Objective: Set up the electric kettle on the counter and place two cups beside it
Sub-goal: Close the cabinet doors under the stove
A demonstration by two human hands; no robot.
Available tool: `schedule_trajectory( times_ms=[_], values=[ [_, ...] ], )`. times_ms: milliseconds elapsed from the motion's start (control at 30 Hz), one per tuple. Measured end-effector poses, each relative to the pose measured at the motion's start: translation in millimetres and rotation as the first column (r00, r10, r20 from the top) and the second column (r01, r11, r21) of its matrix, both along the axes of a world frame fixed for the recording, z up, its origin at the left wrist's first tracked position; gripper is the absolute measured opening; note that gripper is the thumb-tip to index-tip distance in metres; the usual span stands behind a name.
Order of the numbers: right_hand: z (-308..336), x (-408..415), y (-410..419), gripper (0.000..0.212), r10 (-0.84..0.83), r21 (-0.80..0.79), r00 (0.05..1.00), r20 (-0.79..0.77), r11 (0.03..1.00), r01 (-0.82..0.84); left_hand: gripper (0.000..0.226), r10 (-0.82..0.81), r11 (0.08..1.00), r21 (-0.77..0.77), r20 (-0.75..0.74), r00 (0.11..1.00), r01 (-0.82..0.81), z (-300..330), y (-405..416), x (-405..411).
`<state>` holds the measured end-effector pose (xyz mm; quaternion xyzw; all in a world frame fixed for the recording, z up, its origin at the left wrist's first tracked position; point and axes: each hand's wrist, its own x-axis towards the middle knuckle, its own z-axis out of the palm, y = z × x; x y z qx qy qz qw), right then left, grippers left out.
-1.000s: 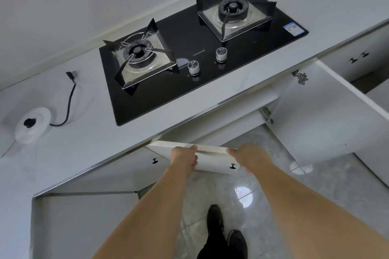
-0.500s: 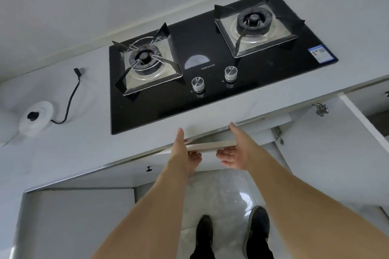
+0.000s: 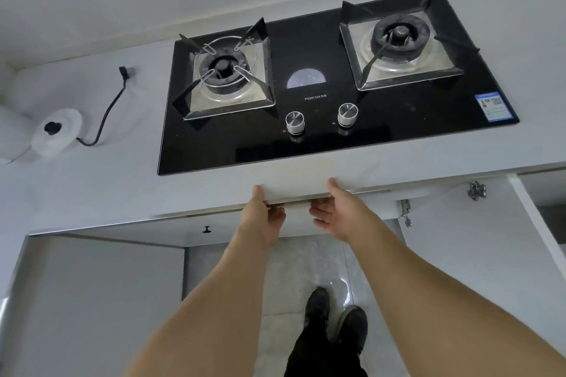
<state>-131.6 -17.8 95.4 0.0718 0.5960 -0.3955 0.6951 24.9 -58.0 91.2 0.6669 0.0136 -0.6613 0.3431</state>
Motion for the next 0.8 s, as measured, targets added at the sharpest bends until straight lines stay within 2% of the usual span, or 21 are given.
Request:
schedule_trajectory(
  times_ms=[133, 233, 367, 467, 600, 667, 733, 767, 800],
  values=[
    [0, 4, -2, 0.044, -0.072, -0.004, 0.997, -0.026, 0.997, 0.072, 0.036, 0.064, 0.997, -0.041, -0.044, 0.997, -0.066, -2, 4, -5],
    [0, 6, 1, 0.047, -0.075, 0.003, 0.996, -0.049, 0.997, 0.076, 0.038, 0.073, 0.996, -0.045, -0.011, 0.997, -0.073, -6, 6, -7],
    [8, -2, 4, 0.05, 0.021, 0.01, 0.998, -0.067, 1.0, -0.02, 0.054, -0.005, 0.999, -0.032, 0.04, 0.999, 0.006, -3, 7, -10],
    [21, -24, 13, 0.05, 0.164, 0.039, 0.979, -0.12, 0.986, -0.16, 0.063, -0.111, 0.993, 0.034, 0.069, 0.991, 0.109, 7, 7, -15],
    [32, -73, 41, 0.047, 0.372, 0.121, 0.867, -0.331, 0.928, -0.352, 0.044, -0.227, 0.971, 0.11, 0.137, 0.964, 0.213, 22, 21, -32],
    [38, -103, 58, 0.041, 0.399, 0.141, 0.797, -0.452, 0.915, -0.378, 0.049, -0.289, 0.955, 0.113, 0.17, 0.942, 0.273, 28, 40, -54],
    [46, -137, 74, 0.023, 0.389, 0.126, 0.743, -0.544, 0.914, -0.386, 0.057, -0.349, 0.937, 0.099, 0.205, 0.915, 0.335, 32, 63, -85],
    [51, -157, 84, 0.012, 0.402, 0.133, 0.698, -0.592, 0.904, -0.407, 0.059, -0.381, 0.925, 0.089, 0.219, 0.898, 0.37, 35, 76, -104],
    [53, -174, 91, 0.013, 0.418, 0.141, 0.638, -0.647, 0.888, -0.438, 0.059, -0.421, 0.906, 0.075, 0.239, 0.875, 0.416, 39, 87, -120]
  ],
)
